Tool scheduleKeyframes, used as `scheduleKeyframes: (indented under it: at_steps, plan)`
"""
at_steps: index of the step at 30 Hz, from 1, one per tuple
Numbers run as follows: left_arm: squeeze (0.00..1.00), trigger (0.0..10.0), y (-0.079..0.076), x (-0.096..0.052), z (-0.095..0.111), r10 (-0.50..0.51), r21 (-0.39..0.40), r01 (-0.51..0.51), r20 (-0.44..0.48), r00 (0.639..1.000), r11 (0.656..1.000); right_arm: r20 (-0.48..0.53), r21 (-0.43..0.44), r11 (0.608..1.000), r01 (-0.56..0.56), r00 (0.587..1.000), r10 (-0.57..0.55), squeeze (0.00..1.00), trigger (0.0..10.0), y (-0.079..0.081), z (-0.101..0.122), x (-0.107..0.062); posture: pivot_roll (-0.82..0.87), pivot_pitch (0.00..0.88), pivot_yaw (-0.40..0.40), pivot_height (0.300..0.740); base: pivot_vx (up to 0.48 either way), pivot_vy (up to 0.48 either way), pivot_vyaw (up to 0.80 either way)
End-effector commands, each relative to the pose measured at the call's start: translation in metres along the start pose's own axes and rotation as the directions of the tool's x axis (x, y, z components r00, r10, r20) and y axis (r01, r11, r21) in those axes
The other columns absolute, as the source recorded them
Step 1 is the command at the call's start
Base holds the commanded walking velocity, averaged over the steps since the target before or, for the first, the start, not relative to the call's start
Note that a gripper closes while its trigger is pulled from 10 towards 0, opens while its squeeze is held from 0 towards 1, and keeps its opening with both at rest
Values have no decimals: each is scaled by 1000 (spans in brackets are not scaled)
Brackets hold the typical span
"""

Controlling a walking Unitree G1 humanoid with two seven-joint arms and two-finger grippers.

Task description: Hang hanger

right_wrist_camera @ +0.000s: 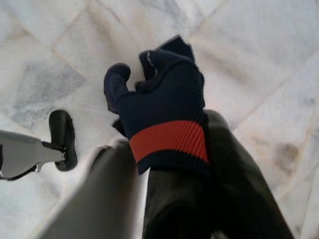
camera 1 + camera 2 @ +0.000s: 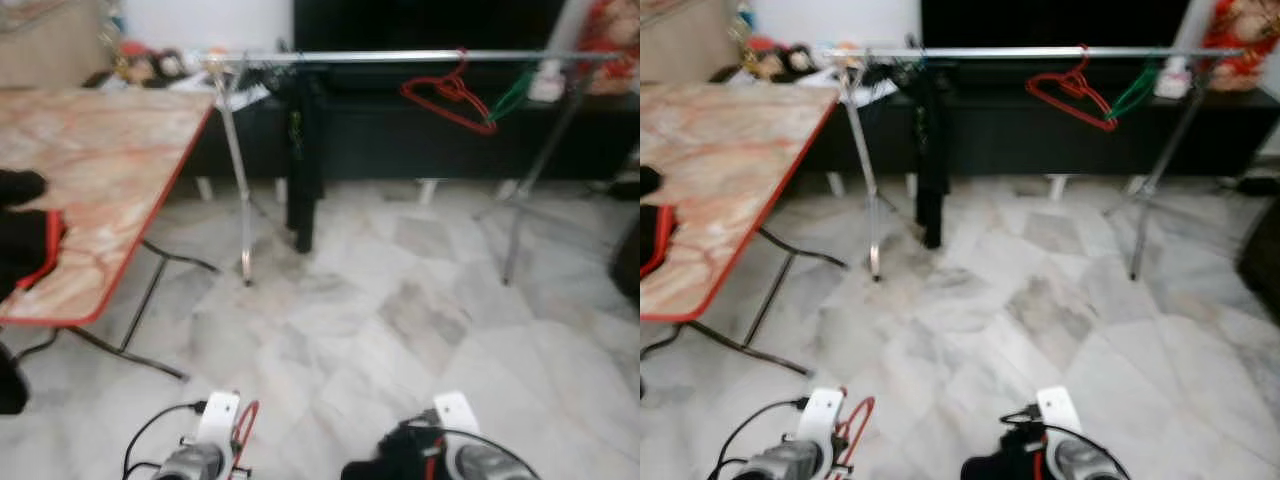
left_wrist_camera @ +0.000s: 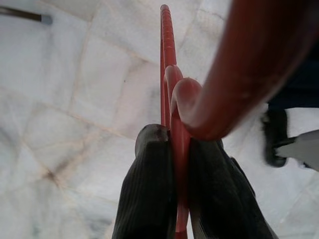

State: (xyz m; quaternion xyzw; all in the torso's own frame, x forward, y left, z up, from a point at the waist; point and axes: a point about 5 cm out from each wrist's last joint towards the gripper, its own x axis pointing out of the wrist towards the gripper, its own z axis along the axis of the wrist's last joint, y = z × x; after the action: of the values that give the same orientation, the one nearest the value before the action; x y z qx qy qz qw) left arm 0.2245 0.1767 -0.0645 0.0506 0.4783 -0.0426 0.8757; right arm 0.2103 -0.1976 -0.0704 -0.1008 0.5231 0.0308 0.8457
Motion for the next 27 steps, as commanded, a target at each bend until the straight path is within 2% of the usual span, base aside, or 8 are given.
scheduleKeyframes:
  at_steps: [1, 10, 27]
  plan:
    - [0, 10000, -4, 0, 0, -10, 19, 10, -4, 1000, 1000, 18, -1, 1000, 18, 1000, -18, 0, 10000, -6, 5, -1, -16, 0, 5, 740, 0, 0, 0]
    - [0, 10000, -4, 0, 1, -18, 43, 18, 3, 1000, 999, 21, -1, 1000, 21, 1000, -21, 0, 10000, -6, 5, -1, -16, 0, 5, 740, 0, 0, 0]
    - [0, 10000, -4, 0, 2, -19, 39, 19, 12, 1000, 999, 23, -1, 1000, 22, 999, -22, 0, 10000, -6, 5, -1, -11, 0, 3, 740, 0, 0, 0]
